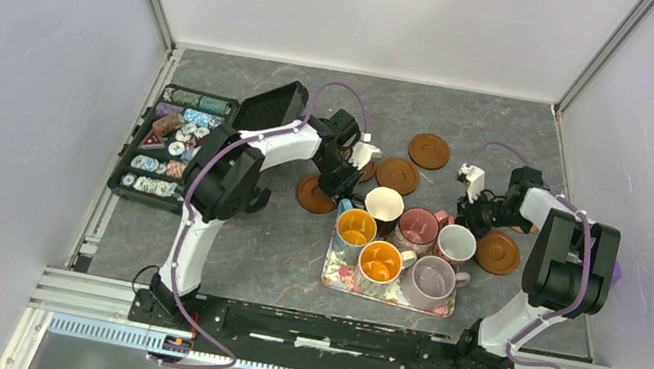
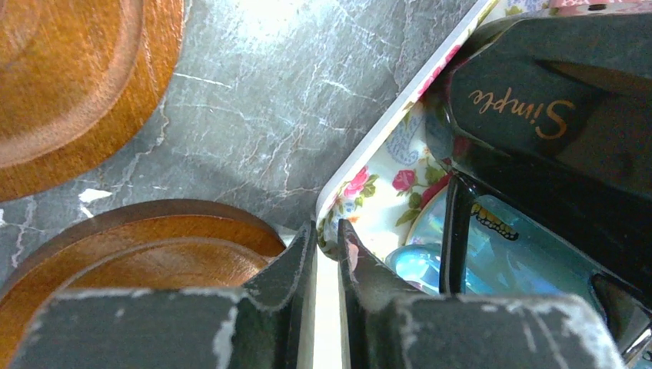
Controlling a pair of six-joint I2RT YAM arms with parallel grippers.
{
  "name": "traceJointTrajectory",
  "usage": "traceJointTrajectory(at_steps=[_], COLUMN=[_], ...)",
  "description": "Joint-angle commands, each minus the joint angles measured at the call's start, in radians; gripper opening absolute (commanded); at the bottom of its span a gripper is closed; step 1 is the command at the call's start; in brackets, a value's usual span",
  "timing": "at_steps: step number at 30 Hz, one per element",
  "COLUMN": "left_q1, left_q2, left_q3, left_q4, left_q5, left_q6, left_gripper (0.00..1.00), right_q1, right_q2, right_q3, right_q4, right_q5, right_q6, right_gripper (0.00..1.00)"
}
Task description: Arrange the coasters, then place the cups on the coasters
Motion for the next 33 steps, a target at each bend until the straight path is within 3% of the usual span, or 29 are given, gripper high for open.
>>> traceJointTrajectory(at_steps=[1, 8, 14, 25, 31, 33], left_q1=[-0.024, -0.020, -0.017, -0.010, -0.009, -0.009], left_q2=[-0.082, -0.142, -0.196, -0.275, -0.277, -0.256], left_q3=[-0.011, -0.010, -0.025, -0.040, 0.068, 0.119], left_q4=[-0.015, 0.034, 0.057, 0.073, 0.070, 0.062], left_q5=[-0.044, -0.272, -0.386, -0.325, -0.378, -0.389], left_q6=[0.068, 0.053, 0.043, 0.045, 0.083, 0.106], left_gripper=[0.14, 0.16, 0.24, 0.40, 0.52, 0.58], right_q1=[0.022, -0.005, -0.026, -0.038, -0.061, -0.061], right_q2=[0.039, 0.029, 0.004, -0.038, -0.049, -0.046], right_q3=[-0.054, 0.059, 0.120, 0.177, 0.282, 0.305], right_q4=[-0.164, -0.141, -0.126, -0.147, -0.121, -0.074], right_q5=[0.092, 0.140, 0.153, 0.123, 0.104, 0.086], right_q6=[0.003, 0.051, 0.077, 0.065, 0.097, 0.133], right_gripper=[0.27, 0.33, 0.40, 0.49, 0.58, 0.65])
